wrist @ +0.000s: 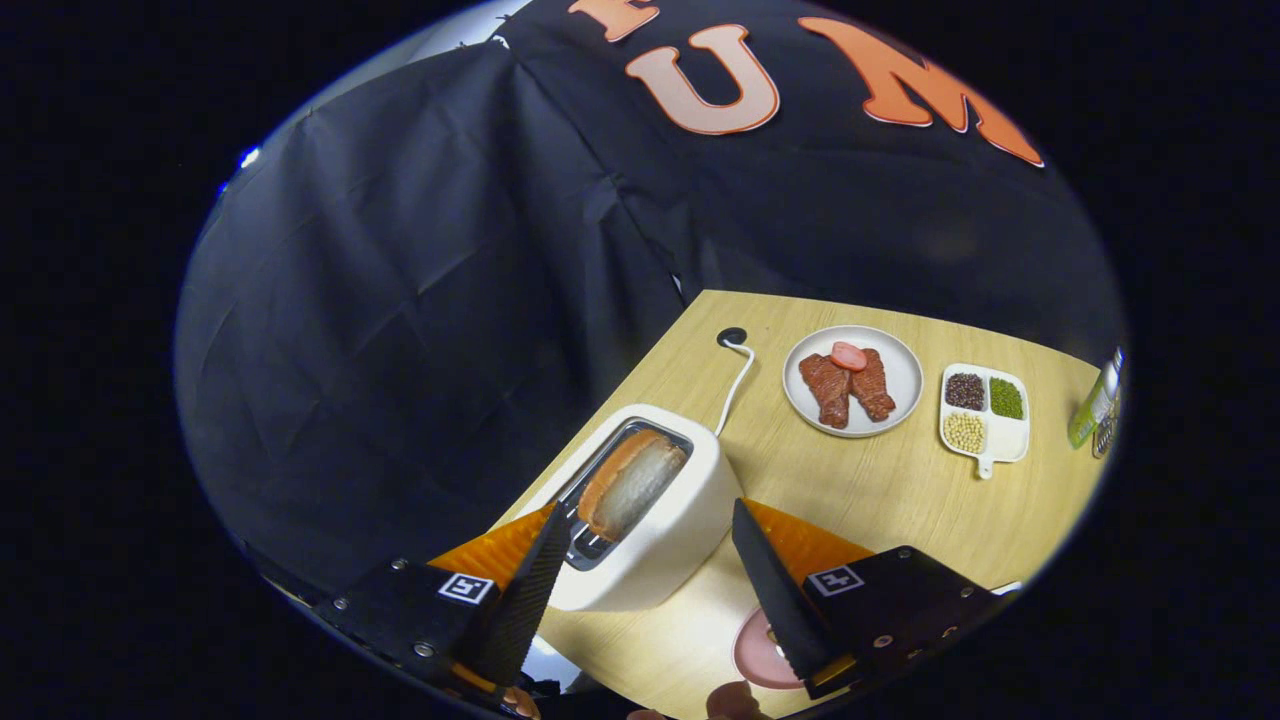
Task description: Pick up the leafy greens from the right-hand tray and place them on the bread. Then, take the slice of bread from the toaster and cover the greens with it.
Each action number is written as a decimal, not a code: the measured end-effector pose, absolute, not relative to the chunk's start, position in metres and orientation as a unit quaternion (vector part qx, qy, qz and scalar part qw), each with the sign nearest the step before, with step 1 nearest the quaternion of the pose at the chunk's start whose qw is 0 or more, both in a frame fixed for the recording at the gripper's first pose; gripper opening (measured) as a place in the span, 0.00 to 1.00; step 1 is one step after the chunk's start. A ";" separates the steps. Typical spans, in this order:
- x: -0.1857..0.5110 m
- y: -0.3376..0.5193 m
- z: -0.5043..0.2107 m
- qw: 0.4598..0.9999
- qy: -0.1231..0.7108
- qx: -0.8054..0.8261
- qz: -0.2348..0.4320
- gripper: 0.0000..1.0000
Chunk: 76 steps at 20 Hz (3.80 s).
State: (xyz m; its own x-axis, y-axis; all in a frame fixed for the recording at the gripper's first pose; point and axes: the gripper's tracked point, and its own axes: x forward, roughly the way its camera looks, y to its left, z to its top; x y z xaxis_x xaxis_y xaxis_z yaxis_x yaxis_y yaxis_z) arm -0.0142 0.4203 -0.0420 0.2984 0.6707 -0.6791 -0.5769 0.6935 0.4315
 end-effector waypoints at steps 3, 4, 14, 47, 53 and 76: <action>-0.016 0.441 -0.046 0.792 0.466 0.045 0.391 0.98; -0.016 0.446 -0.047 0.790 0.471 0.041 0.390 0.98; -0.007 0.472 -0.064 0.779 0.512 0.002 0.362 0.97; -0.034 0.426 -0.024 0.782 0.458 0.100 0.410 0.11; -0.043 0.397 -0.020 0.780 0.440 0.120 0.428 0.11; -0.043 0.261 -0.105 0.786 0.456 0.217 0.358 0.11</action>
